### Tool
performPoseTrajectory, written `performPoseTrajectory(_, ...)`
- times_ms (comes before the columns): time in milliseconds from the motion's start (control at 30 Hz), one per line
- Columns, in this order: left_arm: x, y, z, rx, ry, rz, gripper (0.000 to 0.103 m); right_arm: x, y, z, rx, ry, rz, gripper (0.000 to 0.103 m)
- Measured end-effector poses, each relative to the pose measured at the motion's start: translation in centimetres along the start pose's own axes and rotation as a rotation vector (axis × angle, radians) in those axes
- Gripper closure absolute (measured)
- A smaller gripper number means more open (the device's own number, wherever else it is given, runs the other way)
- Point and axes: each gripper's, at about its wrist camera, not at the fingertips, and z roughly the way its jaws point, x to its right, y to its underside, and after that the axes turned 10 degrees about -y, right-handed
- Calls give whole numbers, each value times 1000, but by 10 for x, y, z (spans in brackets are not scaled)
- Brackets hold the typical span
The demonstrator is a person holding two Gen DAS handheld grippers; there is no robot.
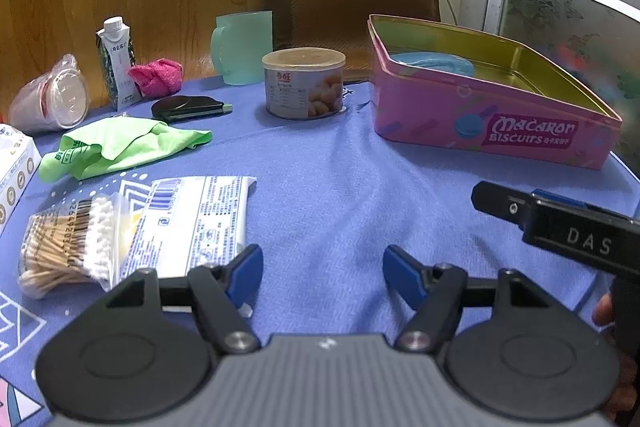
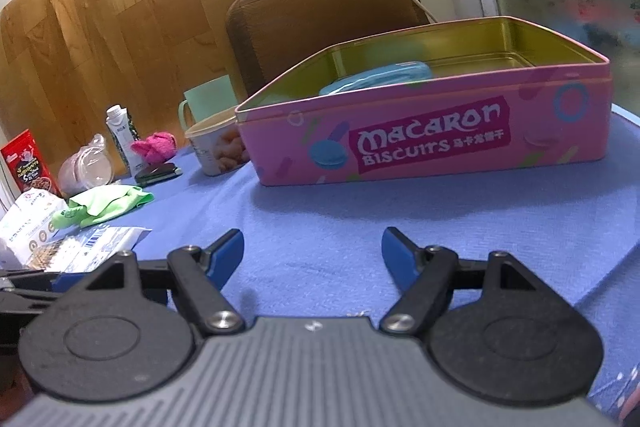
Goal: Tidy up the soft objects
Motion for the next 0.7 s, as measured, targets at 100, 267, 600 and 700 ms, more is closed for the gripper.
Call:
performPoseTrajectory(100,-1,1,0,5,5,4,33,1,0,0,5,9,10,25)
performPoseTrajectory(267,-1,3,-2,13,5,12,32,0,0,0,7,21,8,25)
performPoseTrajectory(600,0,4,-3,14,4,24,29,2,2,-4,36,42,44,25)
performPoseTrajectory(700,1,4,-3,14,2,26,28,2,2,-5,37,41,48,25)
